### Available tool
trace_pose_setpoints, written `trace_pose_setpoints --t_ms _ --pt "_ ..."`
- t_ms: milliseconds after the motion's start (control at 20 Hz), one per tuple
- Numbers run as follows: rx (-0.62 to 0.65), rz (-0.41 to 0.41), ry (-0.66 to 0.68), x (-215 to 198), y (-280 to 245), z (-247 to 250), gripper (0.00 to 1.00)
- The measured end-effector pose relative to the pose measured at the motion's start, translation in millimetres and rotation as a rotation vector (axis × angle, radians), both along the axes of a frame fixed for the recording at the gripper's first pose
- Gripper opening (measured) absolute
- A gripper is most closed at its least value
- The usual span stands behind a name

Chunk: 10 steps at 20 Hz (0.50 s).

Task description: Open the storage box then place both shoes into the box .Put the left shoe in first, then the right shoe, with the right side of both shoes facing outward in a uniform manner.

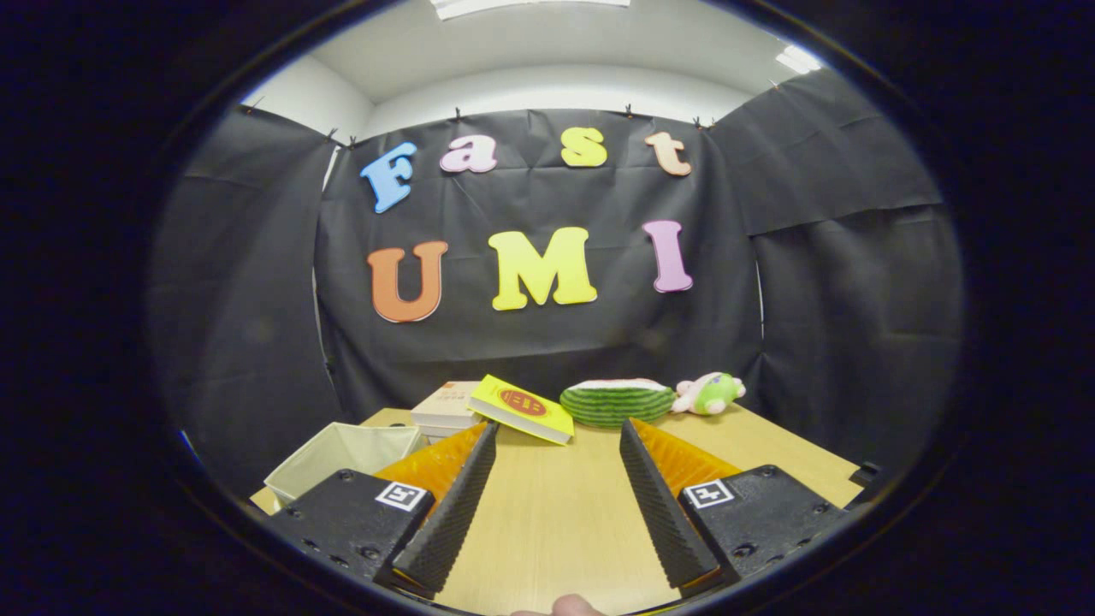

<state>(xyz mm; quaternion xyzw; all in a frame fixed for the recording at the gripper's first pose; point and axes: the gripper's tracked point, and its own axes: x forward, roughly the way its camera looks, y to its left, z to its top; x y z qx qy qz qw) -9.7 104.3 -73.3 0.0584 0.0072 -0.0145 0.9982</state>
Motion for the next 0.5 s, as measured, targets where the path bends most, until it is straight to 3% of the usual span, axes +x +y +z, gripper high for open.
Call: trace_pose_setpoints --t_ms 500 --pt "0.012 -0.031 -0.017 -6.1 -9.6 11.0 0.94"
